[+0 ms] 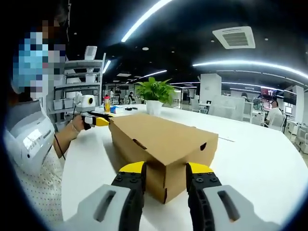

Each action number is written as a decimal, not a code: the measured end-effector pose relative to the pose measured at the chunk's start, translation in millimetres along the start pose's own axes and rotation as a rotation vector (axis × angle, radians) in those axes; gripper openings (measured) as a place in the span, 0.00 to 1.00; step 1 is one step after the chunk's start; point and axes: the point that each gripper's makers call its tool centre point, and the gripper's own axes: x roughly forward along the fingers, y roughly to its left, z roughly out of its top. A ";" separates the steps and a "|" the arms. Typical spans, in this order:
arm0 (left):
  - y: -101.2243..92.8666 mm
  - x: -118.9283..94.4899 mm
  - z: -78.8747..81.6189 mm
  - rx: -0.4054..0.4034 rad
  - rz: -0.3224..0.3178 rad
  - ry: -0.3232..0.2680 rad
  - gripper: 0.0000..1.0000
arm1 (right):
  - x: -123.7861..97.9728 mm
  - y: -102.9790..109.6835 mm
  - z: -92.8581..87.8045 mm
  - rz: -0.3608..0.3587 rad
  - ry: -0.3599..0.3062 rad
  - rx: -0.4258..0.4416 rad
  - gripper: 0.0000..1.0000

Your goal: Operate the shoe box by opening the lid, removing the specified soft item, and placing it in the target area until the item is outside and the box remains undamaged.

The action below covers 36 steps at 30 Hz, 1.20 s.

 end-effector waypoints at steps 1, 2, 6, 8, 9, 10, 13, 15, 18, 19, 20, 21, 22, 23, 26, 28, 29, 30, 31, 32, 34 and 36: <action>0.3 -0.1 0.2 -0.001 0.000 -0.001 0.35 | -0.2 -0.1 0.1 0.000 -0.001 0.001 0.33; 0.4 0.0 0.4 -0.002 0.000 -0.001 0.35 | -0.2 -0.3 0.4 -0.001 -0.002 0.002 0.33; 0.0 0.8 1.0 -0.006 0.002 -0.001 0.35 | -1.0 -1.0 1.8 -0.005 -0.008 -0.006 0.32; 0.0 1.2 1.6 -0.012 0.003 -0.003 0.34 | -2.9 -1.6 5.3 -0.008 -0.026 -0.004 0.32; 0.1 1.2 1.8 -0.015 0.002 -0.004 0.34 | -2.6 -1.7 5.7 -0.009 -0.028 -0.004 0.32; 0.2 1.3 2.1 -0.015 0.002 -0.005 0.34 | -2.3 -1.8 5.8 -0.010 -0.028 -0.006 0.32; -0.1 -0.3 7.6 -0.031 -0.004 -0.033 0.34 | -4.0 -2.2 11.1 -0.002 -0.061 0.018 0.32; 0.0 -1.4 11.6 -0.049 -0.010 -0.057 0.34 | -5.2 -3.4 13.6 0.003 -0.080 0.039 0.32; -1.3 -1.2 12.6 -0.045 -0.009 -0.065 0.34 | -5.1 -3.0 15.9 0.004 -0.094 0.045 0.32; -1.4 -1.2 12.6 -0.043 -0.008 -0.064 0.34 | -4.9 -2.9 16.0 0.004 -0.095 0.045 0.32; -1.3 -1.3 12.5 -0.042 -0.008 -0.064 0.34 | -4.7 -2.7 16.0 0.004 -0.096 0.045 0.32; -1.3 -1.4 12.4 -0.042 -0.008 -0.064 0.34 | -4.6 -2.8 16.0 0.004 -0.096 0.045 0.32; -1.3 -1.4 12.5 -0.043 -0.008 -0.065 0.34 | -4.6 -3.1 16.2 0.004 -0.098 0.045 0.32; -1.0 -1.6 12.7 -0.043 -0.007 -0.066 0.34 | -4.5 -3.4 16.5 0.004 -0.100 0.046 0.32; -0.5 -2.2 13.5 -0.044 -0.007 -0.069 0.34 | -4.5 -3.2 17.2 0.007 -0.108 0.051 0.32; -0.4 -2.5 14.4 -0.046 -0.006 -0.073 0.34 | -4.7 -3.1 18.2 0.008 -0.115 0.054 0.32; -0.6 -2.4 14.8 -0.047 -0.006 -0.075 0.34 | -4.7 -3.2 18.5 0.008 -0.117 0.054 0.32; -0.8 -2.3 14.9 -0.046 -0.005 -0.075 0.34 | -4.6 -3.0 18.5 0.008 -0.118 0.052 0.32; -1.1 -2.0 14.7 -0.044 -0.005 -0.075 0.34 | -4.4 -3.0 18.4 0.007 -0.117 0.051 0.32; -1.2 -1.8 14.6 -0.043 -0.004 -0.075 0.34 | -4.2 -2.8 18.3 0.007 -0.117 0.050 0.32; -1.9 -1.3 14.6 -0.040 -0.003 -0.075 0.35 | -4.2 -2.8 18.9 0.006 -0.121 0.046 0.32; -2.2 -1.2 15.9 -0.035 -0.003 -0.082 0.35 | -4.3 -3.0 19.7 0.005 -0.127 0.042 0.32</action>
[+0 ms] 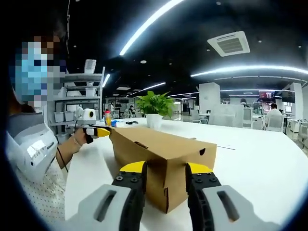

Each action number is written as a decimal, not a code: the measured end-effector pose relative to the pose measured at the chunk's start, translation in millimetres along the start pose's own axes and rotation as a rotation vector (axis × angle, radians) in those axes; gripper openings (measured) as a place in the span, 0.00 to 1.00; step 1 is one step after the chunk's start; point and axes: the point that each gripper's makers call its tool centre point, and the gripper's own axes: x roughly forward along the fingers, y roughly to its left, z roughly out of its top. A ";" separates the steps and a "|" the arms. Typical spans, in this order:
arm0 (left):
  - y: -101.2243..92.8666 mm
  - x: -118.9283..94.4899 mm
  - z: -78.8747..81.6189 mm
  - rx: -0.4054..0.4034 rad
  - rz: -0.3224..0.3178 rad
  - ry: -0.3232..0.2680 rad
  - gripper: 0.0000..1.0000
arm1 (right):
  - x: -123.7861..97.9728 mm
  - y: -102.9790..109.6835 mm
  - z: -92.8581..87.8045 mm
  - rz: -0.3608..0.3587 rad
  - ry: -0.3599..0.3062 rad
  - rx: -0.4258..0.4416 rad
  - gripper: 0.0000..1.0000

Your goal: Operate the shoe box by opening the lid, removing the specified soft item, and placing it in the target area until the item is outside and the box remains undamaged.

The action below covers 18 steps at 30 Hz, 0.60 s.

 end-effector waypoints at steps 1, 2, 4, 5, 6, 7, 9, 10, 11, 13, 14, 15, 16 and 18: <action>-0.4 0.2 0.3 0.003 0.000 -0.002 0.35 | 0.0 0.0 0.6 0.000 -0.003 -0.003 0.32; -0.6 0.3 0.8 0.005 0.000 -0.005 0.35 | -0.1 0.0 0.9 -0.001 -0.005 -0.007 0.32; -1.1 0.8 1.3 0.009 0.002 -0.008 0.35 | -0.1 0.1 1.4 -0.001 -0.008 -0.015 0.33; -1.0 0.9 1.5 0.010 0.002 -0.009 0.36 | 0.0 0.1 1.7 -0.001 -0.010 -0.018 0.33; -1.2 1.0 1.6 0.013 0.003 -0.010 0.36 | 0.0 0.1 2.1 -0.001 -0.012 -0.021 0.33; -1.5 1.0 2.5 0.022 0.004 -0.014 0.36 | -0.1 0.2 2.8 -0.001 -0.016 -0.027 0.33; -1.7 1.0 3.9 0.035 0.005 -0.020 0.37 | -0.1 0.2 4.1 -0.001 -0.024 -0.038 0.33; -1.7 1.1 4.4 0.039 0.005 -0.021 0.37 | -0.2 0.4 4.5 -0.001 -0.026 -0.047 0.34; -1.7 1.2 4.5 0.042 0.005 -0.022 0.37 | 0.0 0.5 4.7 -0.002 -0.026 -0.056 0.34; -1.9 1.4 4.5 0.050 0.002 -0.021 0.38 | 0.3 0.9 4.6 -0.003 -0.026 -0.072 0.34; -2.7 1.5 4.4 0.050 -0.002 -0.020 0.39 | 0.5 1.1 4.5 -0.002 -0.026 -0.076 0.35; -3.4 1.3 4.9 0.050 -0.008 -0.022 0.41 | 0.7 1.4 4.6 -0.002 -0.026 -0.083 0.35; -4.3 1.3 5.3 0.049 -0.012 -0.024 0.42 | 0.8 1.5 4.9 -0.002 -0.027 -0.090 0.35; -6.3 1.2 5.9 0.051 -0.022 -0.028 0.44 | 0.9 2.9 5.7 0.003 -0.030 -0.105 0.37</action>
